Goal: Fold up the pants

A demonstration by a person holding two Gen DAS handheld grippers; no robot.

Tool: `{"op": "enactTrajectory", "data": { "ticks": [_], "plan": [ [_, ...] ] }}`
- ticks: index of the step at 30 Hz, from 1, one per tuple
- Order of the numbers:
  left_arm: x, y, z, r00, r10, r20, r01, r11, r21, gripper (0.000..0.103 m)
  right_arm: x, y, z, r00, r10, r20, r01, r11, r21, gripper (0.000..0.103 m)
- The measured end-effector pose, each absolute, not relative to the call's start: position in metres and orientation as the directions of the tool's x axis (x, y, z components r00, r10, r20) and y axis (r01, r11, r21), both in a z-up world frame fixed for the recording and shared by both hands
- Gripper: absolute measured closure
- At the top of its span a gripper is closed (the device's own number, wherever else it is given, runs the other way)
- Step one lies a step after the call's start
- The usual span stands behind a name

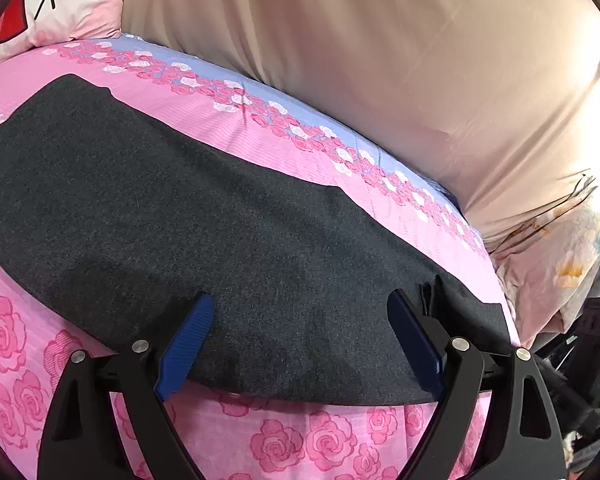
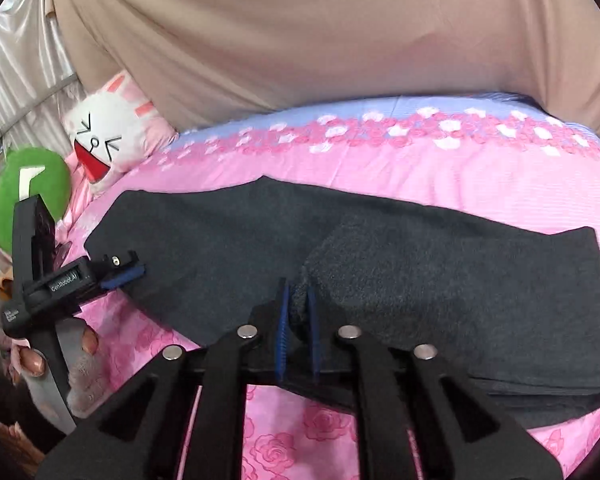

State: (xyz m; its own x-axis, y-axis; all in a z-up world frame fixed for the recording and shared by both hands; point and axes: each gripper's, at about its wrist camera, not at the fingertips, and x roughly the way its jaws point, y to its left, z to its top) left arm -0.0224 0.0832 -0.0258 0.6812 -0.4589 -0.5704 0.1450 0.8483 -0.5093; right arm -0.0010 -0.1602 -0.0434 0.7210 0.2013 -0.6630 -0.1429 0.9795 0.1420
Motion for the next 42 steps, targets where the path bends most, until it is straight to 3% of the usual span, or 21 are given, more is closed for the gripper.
{"op": "enactTrajectory", "data": {
  "ticks": [2, 6, 7, 10, 12, 18, 22, 26, 29, 34, 39, 42],
  "plan": [
    [-0.023, 0.084, -0.025, 0.681, -0.462, -0.568, 0.147, 0.846, -0.513, 0.017, 0.001, -0.158, -0.057, 0.691, 0.171, -0.702, -0.123, 0.985, 0.12, 0.071],
    [-0.023, 0.081, -0.025, 0.68, -0.461, -0.57, 0.152, 0.85, -0.505, 0.017, 0.0, -0.154, -0.059, 0.705, 0.154, -0.692, -0.113, 0.988, 0.105, 0.063],
    [-0.023, 0.081, -0.025, 0.68, -0.458, -0.572, 0.153, 0.852, -0.501, 0.017, 0.001, -0.151, -0.061, 0.715, 0.107, -0.691, -0.099, 0.994, 0.052, 0.064],
    [-0.023, 0.078, -0.024, 0.683, -0.451, -0.575, 0.156, 0.858, -0.489, 0.017, 0.003, -0.157, -0.062, 0.715, 0.078, -0.695, -0.066, 0.997, 0.043, 0.089],
    [-0.024, 0.078, -0.024, 0.685, -0.451, -0.572, 0.158, 0.859, -0.488, 0.017, 0.002, -0.163, -0.054, 0.73, 0.086, -0.678, -0.057, 0.996, 0.065, 0.092],
    [-0.027, 0.083, -0.024, 0.69, -0.475, -0.546, 0.169, 0.839, -0.517, 0.017, 0.014, -0.149, 0.0, 0.801, 0.174, -0.572, -0.107, 0.983, 0.148, 0.092],
    [-0.027, 0.085, -0.024, 0.692, -0.476, -0.543, 0.169, 0.838, -0.519, 0.017, 0.053, -0.128, -0.054, 0.674, 0.164, -0.721, -0.11, 0.986, 0.122, 0.083],
    [-0.028, 0.084, -0.023, 0.69, -0.477, -0.545, 0.176, 0.84, -0.513, 0.017, 0.034, -0.144, -0.039, 0.725, 0.24, -0.646, -0.097, 0.964, 0.249, 0.082],
    [-0.027, 0.078, -0.024, 0.681, -0.469, -0.563, 0.188, 0.854, -0.486, 0.017, 0.027, -0.153, -0.02, 0.767, 0.196, -0.611, -0.075, 0.973, 0.219, 0.083],
    [-0.026, 0.064, -0.024, 0.675, -0.419, -0.607, 0.192, 0.895, -0.404, 0.017, 0.078, -0.16, -0.057, 0.692, 0.085, -0.717, -0.009, 0.994, 0.109, 0.086],
    [-0.028, 0.056, -0.024, 0.684, -0.356, -0.636, 0.172, 0.927, -0.333, 0.017, 0.081, -0.148, -0.026, 0.745, 0.128, -0.655, -0.043, 0.989, 0.145, 0.083],
    [-0.025, 0.053, -0.025, 0.677, -0.342, -0.651, 0.169, 0.934, -0.315, 0.017, 0.105, -0.139, -0.038, 0.712, 0.107, -0.694, -0.049, 0.993, 0.103, 0.083]
  ]
}}
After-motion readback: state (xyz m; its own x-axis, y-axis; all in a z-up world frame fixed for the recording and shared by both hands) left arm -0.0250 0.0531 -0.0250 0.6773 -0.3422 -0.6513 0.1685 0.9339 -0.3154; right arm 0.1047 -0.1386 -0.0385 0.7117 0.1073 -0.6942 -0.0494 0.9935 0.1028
